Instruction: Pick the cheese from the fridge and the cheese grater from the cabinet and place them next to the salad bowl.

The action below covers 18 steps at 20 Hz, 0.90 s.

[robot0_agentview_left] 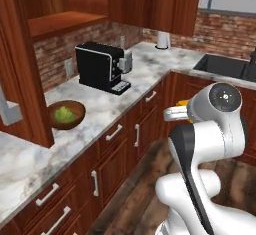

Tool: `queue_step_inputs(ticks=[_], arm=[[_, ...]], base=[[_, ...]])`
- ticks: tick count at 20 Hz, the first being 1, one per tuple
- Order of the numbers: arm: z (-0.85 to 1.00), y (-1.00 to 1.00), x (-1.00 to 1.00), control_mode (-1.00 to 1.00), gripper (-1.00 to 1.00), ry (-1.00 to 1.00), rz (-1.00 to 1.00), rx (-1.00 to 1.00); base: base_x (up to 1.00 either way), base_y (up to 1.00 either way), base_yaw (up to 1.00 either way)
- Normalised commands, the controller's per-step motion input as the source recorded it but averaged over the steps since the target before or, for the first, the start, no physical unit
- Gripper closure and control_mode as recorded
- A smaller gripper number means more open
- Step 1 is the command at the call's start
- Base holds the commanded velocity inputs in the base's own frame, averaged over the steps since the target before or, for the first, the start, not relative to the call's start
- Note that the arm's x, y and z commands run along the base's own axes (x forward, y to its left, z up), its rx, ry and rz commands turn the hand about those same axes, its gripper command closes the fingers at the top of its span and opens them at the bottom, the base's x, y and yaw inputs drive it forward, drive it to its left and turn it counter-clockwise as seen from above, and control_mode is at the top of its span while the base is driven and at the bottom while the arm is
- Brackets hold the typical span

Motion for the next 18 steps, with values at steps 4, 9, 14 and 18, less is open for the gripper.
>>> queue_step_inputs(ticks=[4, 9, 14, 18], arm=[[0.0, 0.0, 0.0, 1.0, 1.0, 0.0, 0.0, 0.0], [0.0, 0.0, 0.0, 1.0, 1.0, 0.0, 0.0, 0.0], [0.0, 0.0, 0.0, 1.0, 1.0, 0.0, 0.0, 0.0], [0.0, 0.0, 0.0, 1.0, 1.0, 0.0, 0.0, 0.0]], base=[[0.56, -0.36, 0.5], [0.46, -0.29, 0.47], [0.46, -0.14, 0.45], [0.45, -0.07, 0.42]])
